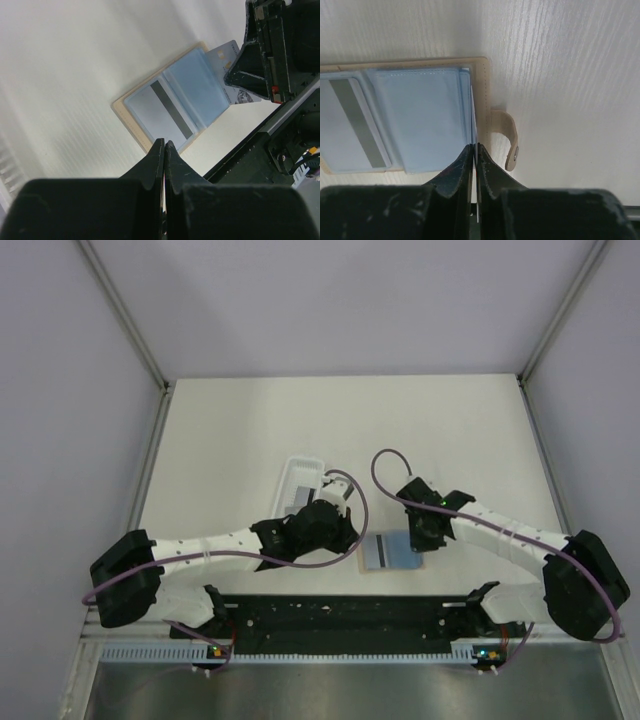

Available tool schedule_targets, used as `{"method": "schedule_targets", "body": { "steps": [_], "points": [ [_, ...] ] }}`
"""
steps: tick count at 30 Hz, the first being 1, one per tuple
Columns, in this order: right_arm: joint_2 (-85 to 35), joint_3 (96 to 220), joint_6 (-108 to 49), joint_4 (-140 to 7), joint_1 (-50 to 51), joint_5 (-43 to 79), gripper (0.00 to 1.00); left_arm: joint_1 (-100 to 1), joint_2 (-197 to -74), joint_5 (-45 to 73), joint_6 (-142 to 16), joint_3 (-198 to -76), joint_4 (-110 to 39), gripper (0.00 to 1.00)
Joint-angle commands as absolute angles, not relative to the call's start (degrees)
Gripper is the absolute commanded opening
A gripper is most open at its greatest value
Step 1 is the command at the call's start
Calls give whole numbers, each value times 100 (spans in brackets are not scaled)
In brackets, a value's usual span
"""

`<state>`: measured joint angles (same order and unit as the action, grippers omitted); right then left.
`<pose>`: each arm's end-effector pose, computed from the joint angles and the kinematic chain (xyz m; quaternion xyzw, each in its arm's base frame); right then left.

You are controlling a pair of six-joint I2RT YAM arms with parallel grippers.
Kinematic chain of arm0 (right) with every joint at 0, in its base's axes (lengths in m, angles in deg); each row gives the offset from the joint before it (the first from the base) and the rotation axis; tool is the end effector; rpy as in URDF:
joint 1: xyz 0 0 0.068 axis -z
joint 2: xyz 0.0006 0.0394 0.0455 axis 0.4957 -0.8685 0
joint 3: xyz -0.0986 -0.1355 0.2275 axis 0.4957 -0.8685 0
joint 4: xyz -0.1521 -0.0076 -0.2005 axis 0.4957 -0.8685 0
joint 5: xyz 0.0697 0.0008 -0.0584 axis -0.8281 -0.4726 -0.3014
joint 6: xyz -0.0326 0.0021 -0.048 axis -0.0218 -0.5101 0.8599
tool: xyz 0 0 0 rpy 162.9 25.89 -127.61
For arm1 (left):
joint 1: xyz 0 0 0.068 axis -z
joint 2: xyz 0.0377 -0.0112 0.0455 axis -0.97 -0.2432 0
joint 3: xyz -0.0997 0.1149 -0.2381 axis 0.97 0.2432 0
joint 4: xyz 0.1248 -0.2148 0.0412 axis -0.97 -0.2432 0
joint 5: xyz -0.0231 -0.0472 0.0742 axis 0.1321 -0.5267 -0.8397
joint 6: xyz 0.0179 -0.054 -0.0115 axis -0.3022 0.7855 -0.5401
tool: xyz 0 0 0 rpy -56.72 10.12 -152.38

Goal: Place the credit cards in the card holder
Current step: Insert the credit card into the card holder.

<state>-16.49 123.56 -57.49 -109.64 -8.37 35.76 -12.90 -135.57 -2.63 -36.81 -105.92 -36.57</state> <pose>0.1614 0.1173 0.1929 -0.0161 0.9875 0.0066 0.1565 0.1299 -0.2417 0.2330 0.1607 0.8637 -0.3219 0.3530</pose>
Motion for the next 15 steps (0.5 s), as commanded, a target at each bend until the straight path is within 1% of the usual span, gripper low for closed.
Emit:
{"method": "schedule_targets", "body": {
  "steps": [1, 7, 13, 15],
  "points": [
    [-1456, 12208, -5935, -10661, -887, 3870, 7, -1256, -13475, -320, -3647, -10581, -3357, 0],
    [-1210, 12111, -6041, -10626, -948, 4037, 7, -1264, -13502, -319, -3638, -10555, -3348, 0],
    [-946, 12102, -6058, -10617, -966, 4072, 18, -1256, -13502, -311, -3630, -10573, -3348, 0],
    [-911, 12102, -6041, -10625, -966, 4064, 19, -1256, -13510, -319, -3638, -10573, -3348, 0]
  ]
}}
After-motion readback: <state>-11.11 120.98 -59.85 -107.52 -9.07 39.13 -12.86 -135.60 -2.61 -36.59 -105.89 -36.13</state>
